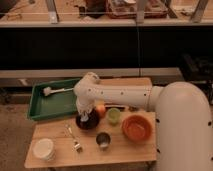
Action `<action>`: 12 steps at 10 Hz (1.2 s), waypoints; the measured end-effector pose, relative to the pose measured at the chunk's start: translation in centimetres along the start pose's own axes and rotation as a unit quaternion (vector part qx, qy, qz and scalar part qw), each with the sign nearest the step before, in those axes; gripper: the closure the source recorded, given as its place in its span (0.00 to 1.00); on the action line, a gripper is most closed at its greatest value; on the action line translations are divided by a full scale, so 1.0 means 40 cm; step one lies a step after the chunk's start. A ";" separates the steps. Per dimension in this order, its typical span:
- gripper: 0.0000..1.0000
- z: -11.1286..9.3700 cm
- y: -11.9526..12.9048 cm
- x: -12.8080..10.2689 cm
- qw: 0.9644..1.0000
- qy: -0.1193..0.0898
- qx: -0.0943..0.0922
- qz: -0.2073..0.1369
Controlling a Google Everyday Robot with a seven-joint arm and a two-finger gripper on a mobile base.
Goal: Wipe purple bowl with towel
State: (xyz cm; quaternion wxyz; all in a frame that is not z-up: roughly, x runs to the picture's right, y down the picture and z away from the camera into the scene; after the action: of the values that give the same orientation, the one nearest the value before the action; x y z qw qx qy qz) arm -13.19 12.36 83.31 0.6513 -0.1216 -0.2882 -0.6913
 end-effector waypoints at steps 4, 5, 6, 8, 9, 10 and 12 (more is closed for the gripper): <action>1.00 0.008 -0.026 -0.055 0.999 -0.032 0.012 -0.035; 1.00 0.005 -0.019 -0.063 0.999 -0.036 0.011 -0.036; 1.00 -0.004 0.007 -0.076 0.999 -0.039 0.006 -0.034; 1.00 -0.021 0.055 -0.083 0.999 -0.037 -0.003 -0.026; 1.00 -0.035 0.096 -0.084 0.999 -0.032 -0.014 -0.014; 1.00 -0.047 0.134 -0.085 0.999 -0.029 -0.028 -0.003; 1.00 -0.058 0.165 -0.079 0.999 -0.021 -0.046 0.009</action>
State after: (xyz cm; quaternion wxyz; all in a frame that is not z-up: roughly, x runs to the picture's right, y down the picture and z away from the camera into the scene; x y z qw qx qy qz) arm -5.91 13.76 81.31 0.6450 -0.1688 -0.2688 -0.6951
